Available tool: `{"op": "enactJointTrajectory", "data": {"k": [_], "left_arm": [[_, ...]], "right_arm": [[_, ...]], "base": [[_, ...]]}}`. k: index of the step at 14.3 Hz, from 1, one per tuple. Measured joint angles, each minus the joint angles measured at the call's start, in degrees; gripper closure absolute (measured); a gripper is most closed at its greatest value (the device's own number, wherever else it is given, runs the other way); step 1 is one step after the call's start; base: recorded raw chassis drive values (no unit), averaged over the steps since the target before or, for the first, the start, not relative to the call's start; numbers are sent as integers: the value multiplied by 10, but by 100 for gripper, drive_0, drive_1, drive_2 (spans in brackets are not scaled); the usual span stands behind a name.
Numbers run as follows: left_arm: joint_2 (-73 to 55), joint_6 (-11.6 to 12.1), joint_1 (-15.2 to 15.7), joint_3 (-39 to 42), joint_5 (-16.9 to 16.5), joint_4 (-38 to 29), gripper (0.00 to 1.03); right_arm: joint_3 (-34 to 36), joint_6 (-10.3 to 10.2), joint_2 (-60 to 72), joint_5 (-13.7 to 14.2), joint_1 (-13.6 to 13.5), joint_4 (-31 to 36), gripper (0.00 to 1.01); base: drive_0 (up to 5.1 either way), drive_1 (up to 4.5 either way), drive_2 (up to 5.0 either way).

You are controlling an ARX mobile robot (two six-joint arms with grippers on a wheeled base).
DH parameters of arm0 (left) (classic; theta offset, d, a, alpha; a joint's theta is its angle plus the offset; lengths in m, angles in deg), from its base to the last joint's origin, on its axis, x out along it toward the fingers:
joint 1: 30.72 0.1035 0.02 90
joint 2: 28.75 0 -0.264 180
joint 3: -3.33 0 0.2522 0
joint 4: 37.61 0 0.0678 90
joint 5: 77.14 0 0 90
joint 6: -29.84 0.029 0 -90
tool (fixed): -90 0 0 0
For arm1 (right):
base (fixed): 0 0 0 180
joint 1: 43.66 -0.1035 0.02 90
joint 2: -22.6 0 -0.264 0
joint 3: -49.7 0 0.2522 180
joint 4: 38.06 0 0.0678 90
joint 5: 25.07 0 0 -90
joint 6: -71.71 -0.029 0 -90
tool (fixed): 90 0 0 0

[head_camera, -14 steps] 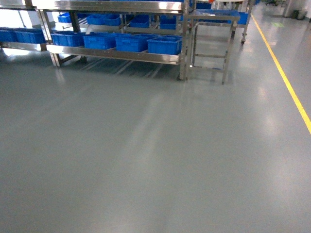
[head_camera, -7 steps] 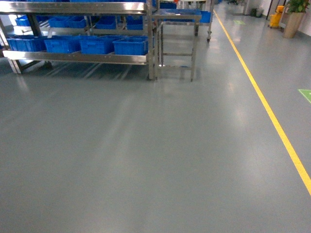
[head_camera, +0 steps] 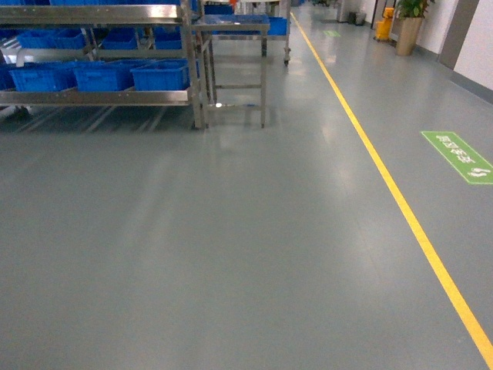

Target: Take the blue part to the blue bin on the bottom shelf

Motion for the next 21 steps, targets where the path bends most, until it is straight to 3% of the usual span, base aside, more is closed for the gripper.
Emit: {"op": "enactJointTrajectory", "data": {"k": [21], "left_arm": [[1, 0, 1, 0, 1, 0, 60]], "right_arm": [[0, 0, 0, 0, 0, 0, 3]], "base": [[-4, 398, -405]]}}
